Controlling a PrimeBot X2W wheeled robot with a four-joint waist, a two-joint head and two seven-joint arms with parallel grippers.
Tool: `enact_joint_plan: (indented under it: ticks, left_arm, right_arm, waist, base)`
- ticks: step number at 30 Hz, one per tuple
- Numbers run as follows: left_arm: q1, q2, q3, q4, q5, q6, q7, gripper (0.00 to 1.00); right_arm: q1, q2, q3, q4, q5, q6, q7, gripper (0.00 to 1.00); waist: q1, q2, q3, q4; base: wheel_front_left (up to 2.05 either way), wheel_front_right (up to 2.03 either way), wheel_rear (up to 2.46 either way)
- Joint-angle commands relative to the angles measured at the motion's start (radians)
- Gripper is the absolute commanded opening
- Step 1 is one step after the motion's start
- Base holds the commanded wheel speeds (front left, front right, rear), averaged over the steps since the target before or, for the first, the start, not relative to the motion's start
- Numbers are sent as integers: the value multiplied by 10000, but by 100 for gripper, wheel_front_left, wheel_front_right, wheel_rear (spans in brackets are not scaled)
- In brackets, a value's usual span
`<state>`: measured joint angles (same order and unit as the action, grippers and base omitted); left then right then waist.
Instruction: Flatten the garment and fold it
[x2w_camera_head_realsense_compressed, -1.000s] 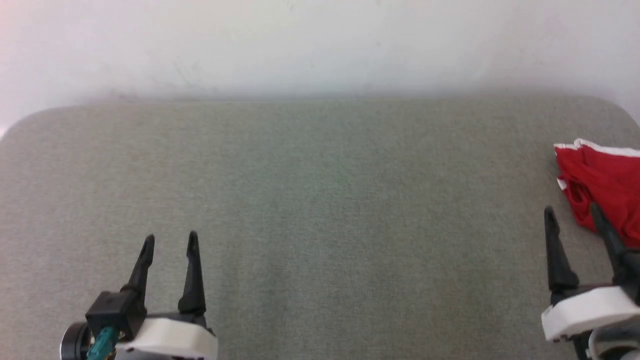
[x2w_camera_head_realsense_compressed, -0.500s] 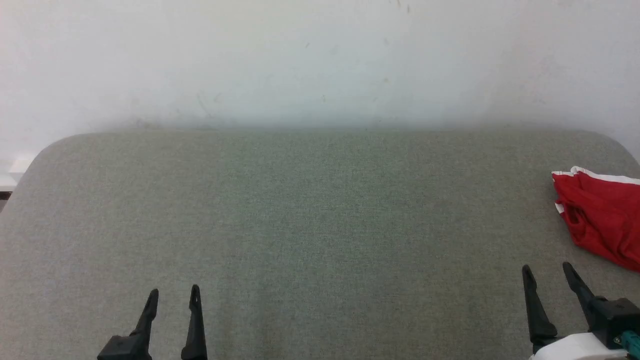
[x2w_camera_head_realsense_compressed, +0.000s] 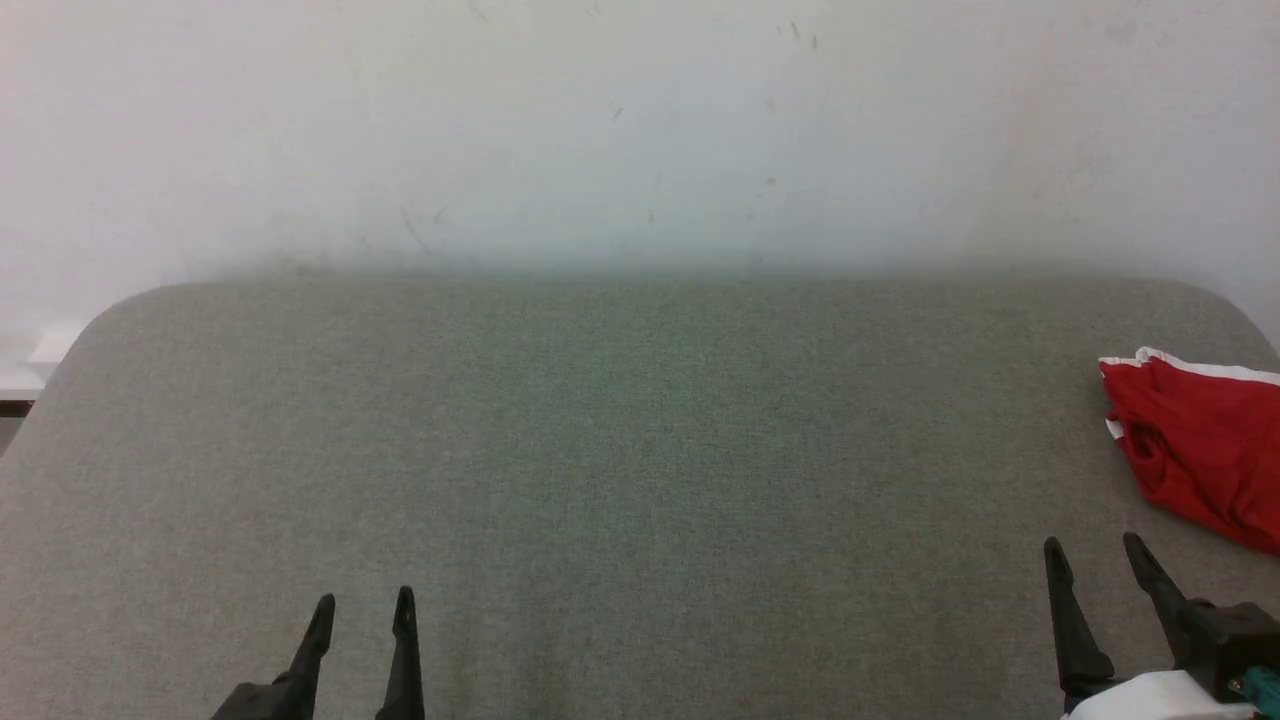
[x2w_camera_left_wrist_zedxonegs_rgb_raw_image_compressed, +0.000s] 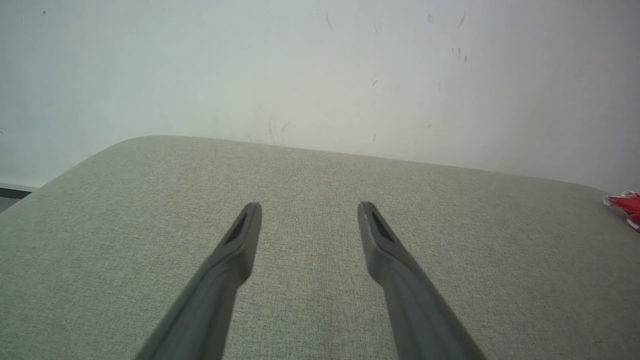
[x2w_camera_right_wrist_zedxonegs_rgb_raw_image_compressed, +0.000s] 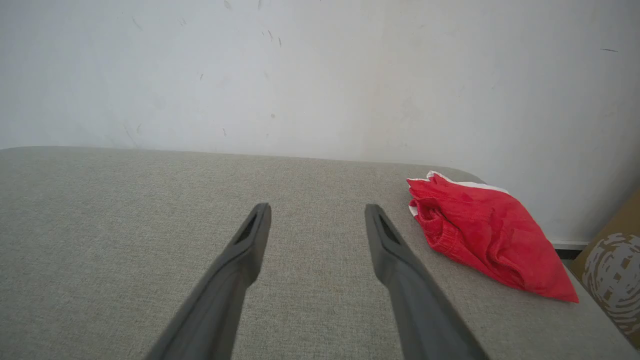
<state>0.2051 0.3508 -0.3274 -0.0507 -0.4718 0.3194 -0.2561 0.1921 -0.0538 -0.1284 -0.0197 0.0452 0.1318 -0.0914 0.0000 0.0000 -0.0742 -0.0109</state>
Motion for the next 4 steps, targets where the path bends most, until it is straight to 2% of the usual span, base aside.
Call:
enact_joint_plan:
  ticks: [1, 4]
  left_arm:
    - [-1, -14, 18, -9, 3, -22, 3, 0]
    - [-14, -23, 12, -7, 0, -25, 13, 0]
  right_arm:
    - [0, 0, -3, -2, 2, 0, 0, 0]
    - [-10, -8, 12, 6, -1, 0, 4, 0]
  waist:
    - [0, 0, -3, 2]
    - [0, 0, -5, 4]
  base:
    - [0, 0, 0]
    - [0, 0, 0]
